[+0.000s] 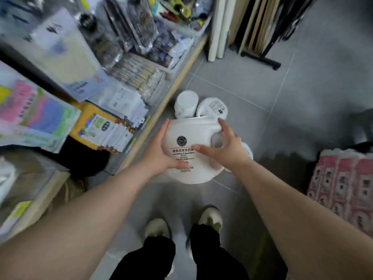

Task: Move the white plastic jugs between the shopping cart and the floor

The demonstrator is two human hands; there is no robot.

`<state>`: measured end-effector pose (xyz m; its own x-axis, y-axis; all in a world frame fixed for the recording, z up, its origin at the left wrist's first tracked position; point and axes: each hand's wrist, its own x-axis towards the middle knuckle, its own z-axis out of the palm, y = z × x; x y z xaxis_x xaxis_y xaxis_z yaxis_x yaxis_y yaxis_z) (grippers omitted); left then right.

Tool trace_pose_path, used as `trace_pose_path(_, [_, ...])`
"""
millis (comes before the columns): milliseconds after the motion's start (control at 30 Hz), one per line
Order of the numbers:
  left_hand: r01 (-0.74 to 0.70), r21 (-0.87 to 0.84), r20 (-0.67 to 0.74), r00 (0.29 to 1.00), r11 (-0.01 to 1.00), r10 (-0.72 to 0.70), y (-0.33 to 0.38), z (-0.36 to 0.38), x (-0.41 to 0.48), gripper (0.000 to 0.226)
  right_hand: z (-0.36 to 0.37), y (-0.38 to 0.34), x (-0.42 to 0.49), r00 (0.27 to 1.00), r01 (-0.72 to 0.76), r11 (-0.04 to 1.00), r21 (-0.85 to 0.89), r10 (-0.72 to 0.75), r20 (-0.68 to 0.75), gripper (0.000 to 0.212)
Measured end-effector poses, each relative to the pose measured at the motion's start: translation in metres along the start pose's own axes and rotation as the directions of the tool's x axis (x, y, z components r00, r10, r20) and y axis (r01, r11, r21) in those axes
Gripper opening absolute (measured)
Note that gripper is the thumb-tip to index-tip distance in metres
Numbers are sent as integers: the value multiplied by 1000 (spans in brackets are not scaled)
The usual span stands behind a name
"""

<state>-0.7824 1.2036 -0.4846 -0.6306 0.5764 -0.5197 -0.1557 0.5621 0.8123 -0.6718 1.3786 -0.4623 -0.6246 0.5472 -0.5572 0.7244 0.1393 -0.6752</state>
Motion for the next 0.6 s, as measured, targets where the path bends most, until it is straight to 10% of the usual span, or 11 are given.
trace_pose_path(400, [-155,64,-247,955,986,166,133,-145,-194,124,-17,-189,-161,955,275,961,19,-275,110,135])
trace_pose_path(600, [-169,3,-467,871,986,150,140,-171,-257,127,-3,-239,-184,840,514,858,7,-505,199,113])
